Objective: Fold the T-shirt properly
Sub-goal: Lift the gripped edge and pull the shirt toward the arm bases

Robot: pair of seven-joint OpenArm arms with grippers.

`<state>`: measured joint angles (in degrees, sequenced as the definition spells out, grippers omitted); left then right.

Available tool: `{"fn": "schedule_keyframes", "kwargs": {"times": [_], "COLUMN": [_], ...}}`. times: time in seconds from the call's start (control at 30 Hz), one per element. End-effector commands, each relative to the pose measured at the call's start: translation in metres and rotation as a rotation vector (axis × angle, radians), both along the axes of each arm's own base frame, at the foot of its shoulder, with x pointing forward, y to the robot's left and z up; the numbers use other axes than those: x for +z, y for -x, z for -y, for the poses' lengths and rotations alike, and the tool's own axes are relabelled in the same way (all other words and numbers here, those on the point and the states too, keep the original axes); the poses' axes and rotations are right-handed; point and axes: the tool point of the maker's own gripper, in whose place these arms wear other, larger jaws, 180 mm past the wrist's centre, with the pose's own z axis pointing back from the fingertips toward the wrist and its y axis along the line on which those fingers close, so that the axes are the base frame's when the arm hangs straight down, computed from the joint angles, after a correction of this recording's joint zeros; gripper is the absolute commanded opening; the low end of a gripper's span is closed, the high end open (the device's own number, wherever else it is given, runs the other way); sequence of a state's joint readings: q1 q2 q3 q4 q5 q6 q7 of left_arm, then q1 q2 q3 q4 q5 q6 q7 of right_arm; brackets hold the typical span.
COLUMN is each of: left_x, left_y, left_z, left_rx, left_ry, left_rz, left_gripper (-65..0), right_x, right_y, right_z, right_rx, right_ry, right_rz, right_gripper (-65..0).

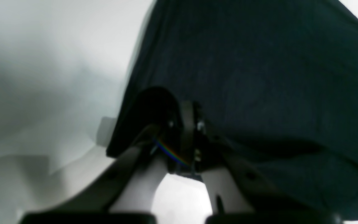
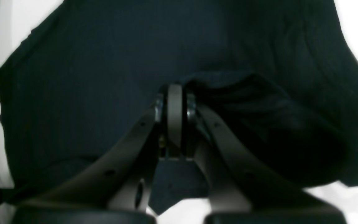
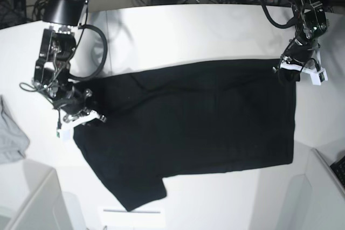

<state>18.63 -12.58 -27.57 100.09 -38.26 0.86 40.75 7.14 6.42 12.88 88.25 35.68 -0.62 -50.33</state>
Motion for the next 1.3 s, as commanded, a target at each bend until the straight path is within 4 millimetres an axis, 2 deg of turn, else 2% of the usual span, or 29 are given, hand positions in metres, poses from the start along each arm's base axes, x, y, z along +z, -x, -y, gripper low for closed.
{"fn": "schedule_keyframes", "kwargs": {"times": [0.0, 0.2, 0.33, 0.47, 0.67, 0.83, 1.0, 1.27], "left_x": [0.012, 0.013, 0.024, 0.028, 0.022, 0.020, 0.022, 0.009], "left_y": [-0.009, -0.020, -0.023, -0.020, -0.026, -0.029, -0.030, -0.032], "left_z": [-0.007, -0.009, -0.009, -0.022, -0.023, -0.024, -0.024, -0.030], "left_rx": [0.000, 0.011, 0.007, 0.047, 0.054, 0.060, 0.059, 0.082], "left_ry": [-0.021, -0.010, -0.024, -0.032, -0.015, -0.008, -0.010, 0.013], "left_rz": [0.042, 0.057, 0.087, 0.097, 0.089, 0.091, 0.094, 0.068], "left_gripper": [-65.0, -65.0, -65.0, -65.0, -65.0, -65.0, -65.0, -65.0], "right_x": [0.017, 0.009, 0.014, 0.013, 0.018, 0.005, 0.001, 0.008], "right_y": [-0.015, -0.030, -0.031, -0.028, -0.035, -0.039, -0.045, -0.051], "right_z": [0.002, 0.008, 0.020, 0.028, 0.027, 0.016, 0.010, 0.009], "right_rx": [-0.004, -0.037, -0.053, -0.061, -0.061, -0.030, -0.023, -0.020], "right_ry": [0.002, -0.009, 0.021, 0.039, 0.035, 0.032, 0.044, 0.049], "right_rz": [0.059, 0.059, 0.085, 0.090, 0.101, 0.062, 0.084, 0.103], "right_gripper": [-65.0, -65.0, -65.0, -65.0, -65.0, -65.0, -65.0, -65.0]}}
